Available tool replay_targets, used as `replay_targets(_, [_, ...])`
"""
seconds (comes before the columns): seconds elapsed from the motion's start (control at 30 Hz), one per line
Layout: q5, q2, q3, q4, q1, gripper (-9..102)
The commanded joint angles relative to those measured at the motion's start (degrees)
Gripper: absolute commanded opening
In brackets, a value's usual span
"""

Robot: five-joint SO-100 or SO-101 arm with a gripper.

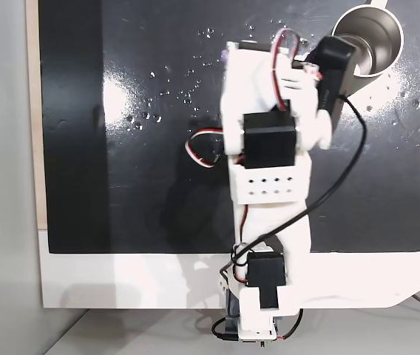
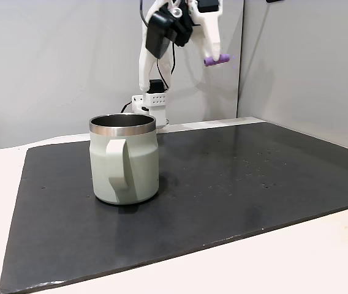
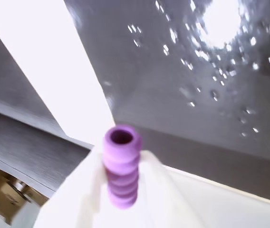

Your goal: Grasp a pengrip and put it in the cup.

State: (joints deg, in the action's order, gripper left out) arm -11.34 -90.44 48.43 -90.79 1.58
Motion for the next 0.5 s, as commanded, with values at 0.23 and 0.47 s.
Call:
replay_targets(0.23, [6.33, 2.72, -8.7, -0.09, -17.67, 0])
replay_targets(0.47, [9.67, 14.33, -22.76, -2.46, -23.91, 0])
